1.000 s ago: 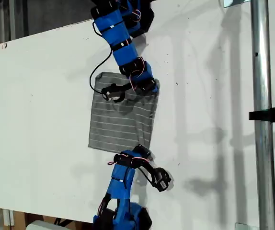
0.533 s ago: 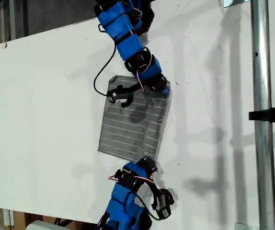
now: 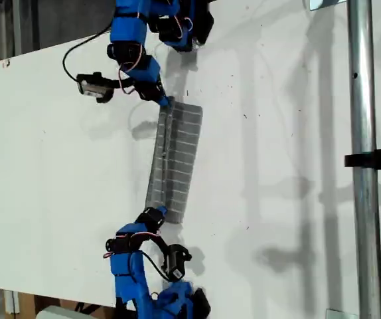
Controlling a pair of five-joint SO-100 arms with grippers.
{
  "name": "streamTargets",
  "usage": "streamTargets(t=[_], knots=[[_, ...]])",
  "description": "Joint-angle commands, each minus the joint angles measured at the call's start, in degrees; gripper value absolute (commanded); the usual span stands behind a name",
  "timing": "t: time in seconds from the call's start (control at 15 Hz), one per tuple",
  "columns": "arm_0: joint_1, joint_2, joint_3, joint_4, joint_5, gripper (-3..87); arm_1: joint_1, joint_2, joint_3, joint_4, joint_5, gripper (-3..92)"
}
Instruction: Grasp corners of a towel and fold twice.
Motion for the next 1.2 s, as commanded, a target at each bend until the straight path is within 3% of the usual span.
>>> streamTargets(t=[0.0, 0.13, 0.33, 0.47, 0.6, 0.73, 0.8, 1.13], knots=[[-8.2, -3.3, -9.6, -0.1, 8.1, -3.2, 12.3, 4.9, -0.3, -0.4, -11.5, -0.2], [-6.7, -6.0, -11.0, 0.8, 7.5, -3.2, 9.1, 2.8, 0.9, -4.5, -11.5, -0.2], [-0.5, -9.1, -6.8, -2.1, 2.8, -3.1, -1.8, -0.4, 7.4, -13.6, -1.4, -0.2], [3.2, -12.1, -8.9, -0.6, -0.1, -2.9, -5.6, -3.0, 6.9, -16.0, 1.8, -0.2], [4.5, -11.6, -11.2, 2.8, -0.5, -2.9, -4.5, -2.2, 2.8, -13.5, 1.5, -0.2], [3.8, -9.5, -11.0, 3.5, -0.4, -3.0, -2.8, -2.9, -0.2, -11.8, 3.4, 18.0], [3.6, -9.1, -10.5, 3.8, -0.4, -3.0, -3.1, -5.8, 0.2, -13.9, 4.3, 20.4], [3.6, -5.9, -6.9, 4.0, -0.7, -3.0, -3.4, -27.1, -1.8, -25.0, 9.6, 22.5]])
